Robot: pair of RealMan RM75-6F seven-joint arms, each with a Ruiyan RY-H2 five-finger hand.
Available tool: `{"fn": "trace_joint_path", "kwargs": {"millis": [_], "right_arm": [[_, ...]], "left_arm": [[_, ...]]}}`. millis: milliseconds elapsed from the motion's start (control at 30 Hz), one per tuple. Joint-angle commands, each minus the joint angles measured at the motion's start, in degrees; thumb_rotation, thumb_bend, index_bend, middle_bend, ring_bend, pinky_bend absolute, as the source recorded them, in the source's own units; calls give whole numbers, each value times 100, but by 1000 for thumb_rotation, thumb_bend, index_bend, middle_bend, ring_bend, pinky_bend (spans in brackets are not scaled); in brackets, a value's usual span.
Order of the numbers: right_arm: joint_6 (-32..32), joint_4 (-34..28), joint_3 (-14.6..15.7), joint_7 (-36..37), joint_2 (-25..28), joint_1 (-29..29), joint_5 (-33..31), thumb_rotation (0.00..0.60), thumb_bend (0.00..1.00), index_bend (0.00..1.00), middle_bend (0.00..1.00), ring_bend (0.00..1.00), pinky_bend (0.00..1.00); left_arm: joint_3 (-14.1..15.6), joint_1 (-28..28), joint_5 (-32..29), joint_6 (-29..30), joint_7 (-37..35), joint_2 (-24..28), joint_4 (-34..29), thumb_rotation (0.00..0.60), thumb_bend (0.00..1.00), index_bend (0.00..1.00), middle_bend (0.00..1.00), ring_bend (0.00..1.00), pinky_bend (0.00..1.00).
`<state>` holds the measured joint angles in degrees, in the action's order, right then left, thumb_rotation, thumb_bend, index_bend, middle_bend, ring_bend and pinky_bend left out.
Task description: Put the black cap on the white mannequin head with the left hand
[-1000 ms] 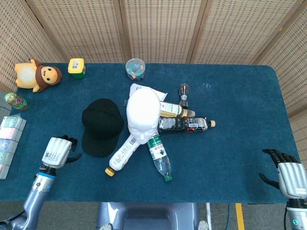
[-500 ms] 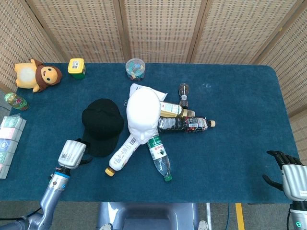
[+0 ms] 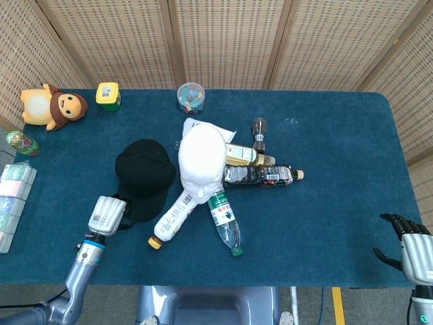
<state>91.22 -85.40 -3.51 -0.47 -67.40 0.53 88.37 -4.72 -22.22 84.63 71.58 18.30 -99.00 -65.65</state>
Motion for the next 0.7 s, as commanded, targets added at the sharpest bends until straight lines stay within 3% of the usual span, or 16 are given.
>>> {"fn": "trace_joint_path", "kwargs": {"millis": [33, 300, 700], "right_arm": [[8, 1, 2, 3, -1, -4, 9, 600, 113, 272, 354, 401, 413], [16, 23, 9, 25, -4, -37, -11, 600, 113, 272, 354, 402, 413], [80, 52, -6, 81, 2, -120, -84, 600, 113, 272, 354, 403, 414]], "left_arm": [[-3, -13, -29, -15, 11, -20, 23, 600, 121, 697, 706, 576, 762], [12, -27, -104, -35, -11, -87, 125, 600, 121, 697, 706, 576, 763], [-210, -138, -238, 86, -248, -411, 465, 600, 136, 697, 706, 576, 763]]}}
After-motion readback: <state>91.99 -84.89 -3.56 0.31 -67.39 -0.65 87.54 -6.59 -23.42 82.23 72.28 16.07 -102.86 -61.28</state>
